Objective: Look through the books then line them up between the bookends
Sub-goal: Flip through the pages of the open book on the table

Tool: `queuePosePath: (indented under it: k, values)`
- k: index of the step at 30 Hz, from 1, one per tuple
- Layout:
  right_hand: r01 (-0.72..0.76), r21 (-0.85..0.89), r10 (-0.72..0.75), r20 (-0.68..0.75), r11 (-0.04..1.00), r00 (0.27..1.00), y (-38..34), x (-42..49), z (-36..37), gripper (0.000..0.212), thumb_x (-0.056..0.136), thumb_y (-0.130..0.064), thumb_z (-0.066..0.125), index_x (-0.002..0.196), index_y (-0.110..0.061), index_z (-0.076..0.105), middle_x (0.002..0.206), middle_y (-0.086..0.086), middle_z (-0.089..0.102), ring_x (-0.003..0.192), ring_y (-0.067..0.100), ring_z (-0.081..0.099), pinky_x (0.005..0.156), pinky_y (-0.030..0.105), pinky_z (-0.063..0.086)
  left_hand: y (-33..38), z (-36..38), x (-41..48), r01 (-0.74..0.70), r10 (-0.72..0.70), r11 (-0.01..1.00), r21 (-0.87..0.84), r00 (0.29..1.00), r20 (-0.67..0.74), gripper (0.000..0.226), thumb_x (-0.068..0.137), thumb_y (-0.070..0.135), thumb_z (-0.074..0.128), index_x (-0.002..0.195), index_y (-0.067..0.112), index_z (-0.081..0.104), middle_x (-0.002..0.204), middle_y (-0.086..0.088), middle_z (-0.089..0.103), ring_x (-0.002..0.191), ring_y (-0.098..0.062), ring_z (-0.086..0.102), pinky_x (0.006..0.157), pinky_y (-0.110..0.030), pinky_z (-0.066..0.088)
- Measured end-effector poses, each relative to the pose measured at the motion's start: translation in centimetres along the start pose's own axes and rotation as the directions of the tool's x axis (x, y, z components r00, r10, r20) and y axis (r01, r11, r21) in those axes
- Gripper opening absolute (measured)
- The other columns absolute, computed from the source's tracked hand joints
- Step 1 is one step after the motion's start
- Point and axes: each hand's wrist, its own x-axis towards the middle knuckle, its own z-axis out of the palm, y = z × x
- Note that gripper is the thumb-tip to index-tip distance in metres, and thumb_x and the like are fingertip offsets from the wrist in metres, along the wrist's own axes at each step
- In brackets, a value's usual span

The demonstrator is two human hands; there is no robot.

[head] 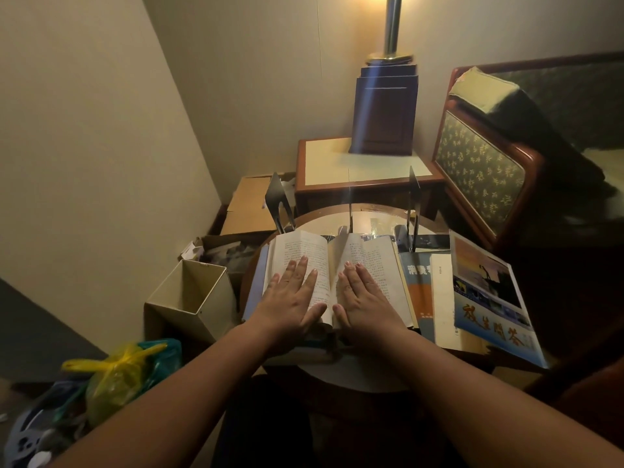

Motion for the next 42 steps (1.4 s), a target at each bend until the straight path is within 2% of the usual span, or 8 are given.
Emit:
queuePosePath:
  k: [10, 20, 22, 26, 29, 32, 37, 42]
  values:
    - [-0.008, 0.007, 0.008, 0.004, 1.000, 1.000, 0.2, 0.2, 0.0, 0.070, 0.106, -0.050, 0.018, 0.158, -0.012, -0.011, 0.165, 0.010, -0.022, 0.141, 0.019, -0.035, 0.112, 0.031, -0.023, 0.4, -2.8, 3.5, 0.091, -0.080, 0.991, -0.098, 0.991, 0.108, 0.078, 0.097, 0.064, 0.017, 0.156, 0.018, -0.007, 0.161, 0.001, -0.021, 0.149, -0.017, -0.018, 0.121, -0.050, -0.003]
    - [0.014, 0.100, -0.012, -0.016, 0.995, 1.000, 0.5, 0.4, -0.5, 0.071, 0.107, -0.049, 0.025, 0.159, -0.012, -0.007, 0.166, 0.007, -0.019, 0.137, 0.014, -0.036, 0.096, 0.019, -0.032, -1.5, -3.5, 8.7, 0.257, -0.250, 0.962, -0.090, 0.965, 0.082, 0.071, 0.101, 0.055, 0.022, 0.156, 0.019, -0.006, 0.164, -0.001, -0.013, 0.151, -0.022, -0.010, 0.120, -0.054, -0.004]
    - [0.017, 0.140, -0.013, -0.028, 0.990, 1.000, 0.7, 0.4, -0.4, 0.072, 0.106, -0.049, 0.029, 0.160, -0.014, -0.004, 0.166, 0.005, -0.017, 0.137, 0.012, -0.034, 0.098, 0.020, -0.031, -1.7, -3.0, 8.2, 0.255, -0.250, 0.961, -0.106, 0.967, 0.054, 0.071, 0.101, 0.053, 0.022, 0.156, 0.019, -0.007, 0.164, 0.000, -0.014, 0.151, -0.022, -0.011, 0.119, -0.053, -0.006]
    - [0.005, 0.320, 0.033, -0.112, 0.947, 0.993, 1.3, 0.3, 0.0, 0.071, 0.101, -0.045, 0.049, 0.158, -0.019, 0.016, 0.169, 0.000, -0.004, 0.144, 0.009, -0.022, 0.113, 0.030, -0.008, -2.0, -1.9, 7.2, 0.223, -0.226, 0.962, -0.158, 0.974, 0.000, 0.073, 0.100, 0.054, 0.023, 0.155, 0.020, -0.009, 0.163, 0.000, -0.016, 0.150, -0.021, -0.014, 0.121, -0.052, -0.004]
    - [0.019, 0.403, 0.075, -0.215, 0.915, 0.974, 1.4, -0.1, 0.3, 0.068, 0.095, -0.039, 0.063, 0.151, -0.020, 0.029, 0.168, 0.000, 0.007, 0.154, 0.020, 0.003, 0.119, 0.042, 0.017, -2.1, -1.4, 6.2, 0.213, -0.218, 0.960, -0.184, 0.976, -0.007, 0.074, 0.100, 0.055, 0.023, 0.155, 0.019, -0.012, 0.162, 0.000, -0.019, 0.149, -0.020, -0.017, 0.121, -0.051, -0.004]
    - [0.031, 0.363, 0.078, -0.280, 0.931, 0.957, 1.3, -0.5, 0.2, 0.064, 0.090, -0.038, 0.069, 0.144, -0.020, 0.040, 0.166, 0.004, 0.015, 0.150, 0.031, 0.024, 0.108, 0.046, 0.043, -2.1, -1.2, 5.5, 0.203, -0.207, 0.961, -0.189, 0.978, -0.003, 0.075, 0.100, 0.055, 0.023, 0.155, 0.018, -0.013, 0.162, 0.000, -0.020, 0.149, -0.019, -0.018, 0.121, -0.049, -0.006]
    - [-0.009, 0.265, 0.111, -0.372, 0.964, 0.922, 0.5, -1.2, -0.2, 0.058, 0.088, -0.043, 0.069, 0.137, -0.021, 0.050, 0.155, 0.011, 0.033, 0.139, 0.035, 0.038, 0.098, 0.047, 0.051, -2.0, -1.1, 5.3, 0.203, -0.207, 0.961, -0.185, 0.978, 0.001, 0.075, 0.100, 0.056, 0.023, 0.154, 0.019, -0.013, 0.162, 0.000, -0.020, 0.149, -0.019, -0.018, 0.120, -0.049, -0.006]
    - [0.011, 0.333, 0.145, -0.438, 0.943, 0.887, 0.0, -1.5, -2.1, 0.040, 0.090, -0.033, 0.066, 0.123, -0.013, 0.057, 0.127, 0.010, 0.061, 0.109, 0.028, 0.063, 0.082, 0.031, 0.057, -1.9, -1.1, 5.4, 0.202, -0.207, 0.959, -0.198, 0.978, -0.004, 0.074, 0.100, 0.055, 0.023, 0.155, 0.020, -0.012, 0.162, 0.000, -0.019, 0.149, -0.019, -0.018, 0.120, -0.049, -0.006]
